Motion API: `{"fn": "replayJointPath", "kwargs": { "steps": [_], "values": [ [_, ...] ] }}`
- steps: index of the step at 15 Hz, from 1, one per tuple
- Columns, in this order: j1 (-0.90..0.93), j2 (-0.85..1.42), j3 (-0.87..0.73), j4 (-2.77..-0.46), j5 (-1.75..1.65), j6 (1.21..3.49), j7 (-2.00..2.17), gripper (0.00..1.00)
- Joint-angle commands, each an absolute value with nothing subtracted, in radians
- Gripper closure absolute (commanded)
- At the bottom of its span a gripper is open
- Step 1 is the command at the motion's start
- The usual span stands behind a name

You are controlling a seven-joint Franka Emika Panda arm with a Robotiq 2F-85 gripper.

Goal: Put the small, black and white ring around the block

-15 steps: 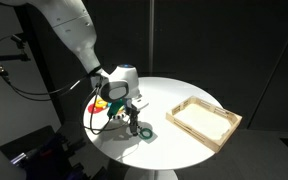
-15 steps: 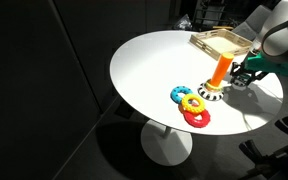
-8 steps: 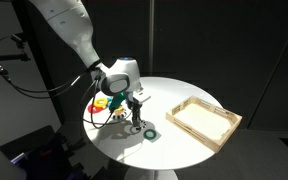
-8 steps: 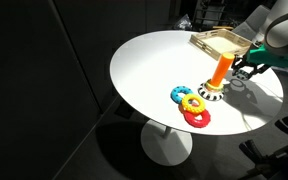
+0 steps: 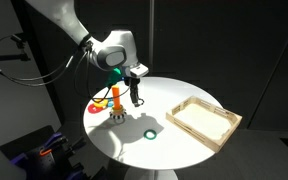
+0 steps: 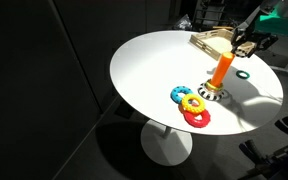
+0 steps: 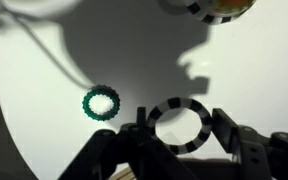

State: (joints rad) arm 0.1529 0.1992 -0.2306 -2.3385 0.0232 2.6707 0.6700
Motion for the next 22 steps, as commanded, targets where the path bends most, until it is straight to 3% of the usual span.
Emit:
{"fn": "replayJointPath", "kwargs": {
  "steps": [1, 8, 22],
  "values": [
    [0.122, 0.081, -0.165, -2.343, 0.008, 2.552, 0.675, 0.58],
    [0.098, -0.019, -0.038, -2.338, 0.018, 2.397, 0.67, 0.58],
    [0.103, 0.035, 0.045, -2.336, 0.021, 2.405, 0.665, 0.58]
  ]
}}
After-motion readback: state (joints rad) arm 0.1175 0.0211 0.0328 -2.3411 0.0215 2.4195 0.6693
